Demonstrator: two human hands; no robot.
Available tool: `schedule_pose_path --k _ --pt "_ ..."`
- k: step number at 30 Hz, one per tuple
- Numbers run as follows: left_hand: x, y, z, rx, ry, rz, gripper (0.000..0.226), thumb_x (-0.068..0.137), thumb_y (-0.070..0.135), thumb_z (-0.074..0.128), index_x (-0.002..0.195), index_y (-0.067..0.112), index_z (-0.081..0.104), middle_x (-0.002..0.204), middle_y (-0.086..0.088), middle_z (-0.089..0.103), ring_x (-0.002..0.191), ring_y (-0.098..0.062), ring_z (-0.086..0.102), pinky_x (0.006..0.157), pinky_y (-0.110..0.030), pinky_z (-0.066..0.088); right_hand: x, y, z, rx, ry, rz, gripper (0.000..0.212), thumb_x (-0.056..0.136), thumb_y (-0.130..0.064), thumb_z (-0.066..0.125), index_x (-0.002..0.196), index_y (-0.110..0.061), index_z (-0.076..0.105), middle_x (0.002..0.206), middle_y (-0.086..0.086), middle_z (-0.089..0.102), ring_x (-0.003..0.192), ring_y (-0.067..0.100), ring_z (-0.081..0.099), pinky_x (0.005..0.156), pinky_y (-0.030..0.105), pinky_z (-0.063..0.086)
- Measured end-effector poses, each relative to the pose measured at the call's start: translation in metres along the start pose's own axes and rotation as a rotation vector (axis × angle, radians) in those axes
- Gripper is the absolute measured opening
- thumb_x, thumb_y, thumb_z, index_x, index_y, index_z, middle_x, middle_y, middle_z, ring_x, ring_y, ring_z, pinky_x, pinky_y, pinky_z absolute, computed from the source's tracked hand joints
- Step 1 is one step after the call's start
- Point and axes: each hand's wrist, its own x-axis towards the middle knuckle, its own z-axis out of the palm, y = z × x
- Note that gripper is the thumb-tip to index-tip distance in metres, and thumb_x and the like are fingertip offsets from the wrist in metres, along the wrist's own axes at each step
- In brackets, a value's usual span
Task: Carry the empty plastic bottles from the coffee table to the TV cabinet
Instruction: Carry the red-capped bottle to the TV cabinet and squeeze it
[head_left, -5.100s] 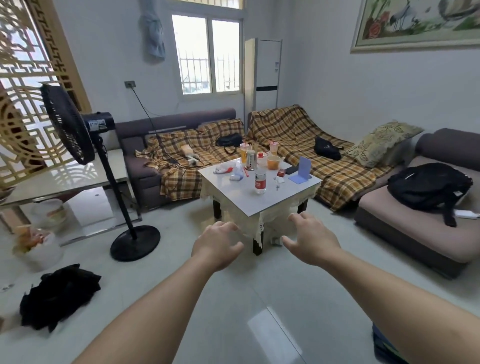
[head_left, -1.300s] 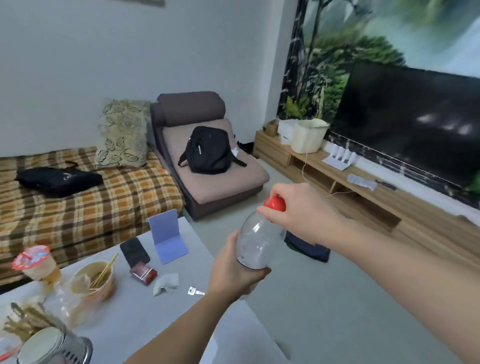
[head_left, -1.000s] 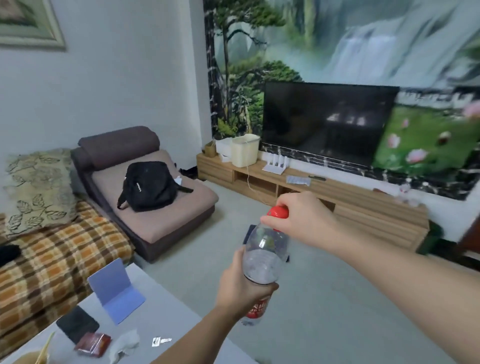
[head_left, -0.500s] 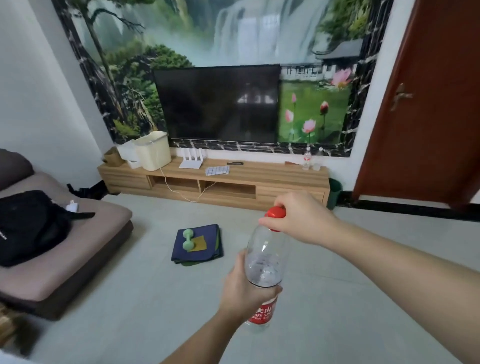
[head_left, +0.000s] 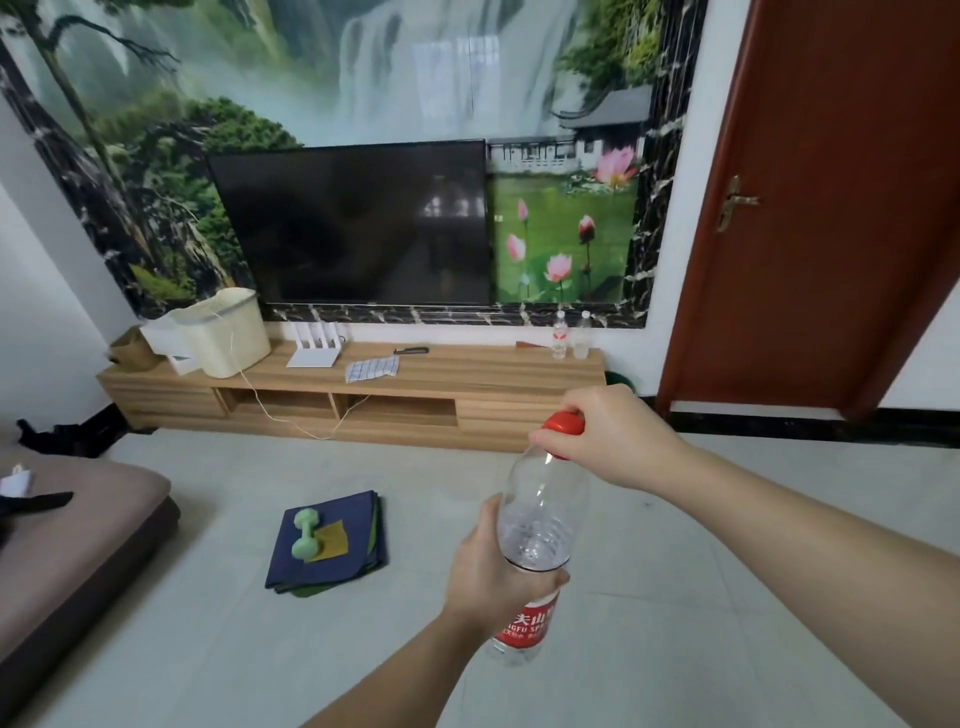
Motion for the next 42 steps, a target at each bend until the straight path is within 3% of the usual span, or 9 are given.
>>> schedule_pose_path --k 5,9,13,18,24,28,34,38,42 --pt "0.094 -0.004 0.013 -0.015 -0.033 0.031 0.092 0.044 0.058 0.082 0.121 0.05 0.032 0.097 0.024 0.06 0.089 -0.001 0.061 0.069 -0.014 0.048 0.081 0.038 0.003 -0.038 -0.014 0.024 0.039 0.074 -0.051 0.068 0.055 -0.023 0.05 0.061 -0.004 0.056 0.062 0.019 0.056 0.056 0.036 0.044" --pt "0.187 -0.006 0.014 -0.023 -0.07 0.077 0.086 0.044 0.059 0.083 0.112 0.057 0.03 0.093 0.028 0.059 0.087 0.002 0.061 0.071 -0.017 0.05 0.164 0.062 0.003 -0.12 -0.012 0.022 0.042 0.076 -0.054 0.068 0.071 -0.012 0.062 0.073 0.003 0.062 0.07 0.023 0.061 0.059 0.037 0.048" --pt "0.277 -0.002 0.012 -0.041 -0.087 0.069 0.077 0.043 0.058 0.084 0.102 0.051 0.036 0.095 0.02 0.065 0.086 0.0 0.064 0.074 -0.025 0.056 0.242 0.082 -0.004 -0.143 -0.017 -0.003 0.031 0.076 -0.053 0.069 0.073 -0.023 0.062 0.08 -0.001 0.066 0.079 0.016 0.059 0.069 0.033 0.049" --pt "0.368 0.008 0.011 -0.023 -0.11 0.081 0.084 0.041 0.057 0.086 0.109 0.053 0.036 0.101 0.018 0.064 0.093 -0.005 0.063 0.078 -0.03 0.056 0.322 0.107 -0.015 -0.119 -0.008 -0.012 0.029 0.078 -0.044 0.071 0.078 -0.016 0.067 0.081 0.0 0.068 0.078 0.016 0.059 0.071 0.032 0.049" --pt "0.469 0.005 0.024 0.005 -0.115 0.077 0.09 0.041 0.058 0.085 0.11 0.064 0.028 0.096 0.031 0.059 0.085 0.006 0.058 0.067 -0.013 0.046 0.419 0.16 -0.004 -0.043 -0.009 -0.027 0.023 0.078 -0.041 0.072 0.069 -0.023 0.061 0.071 -0.008 0.059 0.071 0.011 0.053 0.06 0.023 0.04" --pt "0.54 0.001 0.044 0.037 -0.098 0.009 0.09 0.04 0.058 0.085 0.11 0.062 0.03 0.097 0.03 0.058 0.085 0.003 0.059 0.068 -0.018 0.05 0.495 0.211 0.006 -0.009 -0.071 -0.015 0.026 0.075 -0.048 0.073 0.066 -0.029 0.057 0.071 -0.009 0.058 0.073 0.013 0.055 0.067 0.03 0.047" --pt "0.65 0.011 0.076 0.056 -0.065 -0.065 0.084 0.041 0.058 0.086 0.107 0.055 0.034 0.101 0.022 0.064 0.091 -0.003 0.063 0.076 -0.029 0.056 0.606 0.275 0.002 0.059 -0.147 -0.039 0.023 0.076 -0.042 0.075 0.071 -0.025 0.061 0.068 -0.024 0.045 0.067 0.0 0.049 0.059 0.018 0.037" --pt "0.714 0.023 0.089 0.031 -0.078 -0.071 0.089 0.043 0.058 0.085 0.114 0.054 0.031 0.096 0.028 0.06 0.085 0.003 0.06 0.066 -0.016 0.048 0.67 0.302 -0.005 0.055 -0.141 -0.042 0.026 0.075 -0.039 0.076 0.078 -0.015 0.068 0.075 -0.009 0.061 0.073 0.011 0.057 0.06 0.022 0.042" --pt "0.777 0.02 0.094 0.037 -0.076 -0.088 0.085 0.044 0.055 0.084 0.111 0.053 0.032 0.1 0.019 0.065 0.089 -0.004 0.064 0.072 -0.023 0.053 0.73 0.322 -0.001 0.065 -0.157 -0.013 0.03 0.075 -0.04 0.075 0.082 -0.012 0.07 0.085 0.002 0.069 0.081 0.018 0.062 0.073 0.035 0.052"
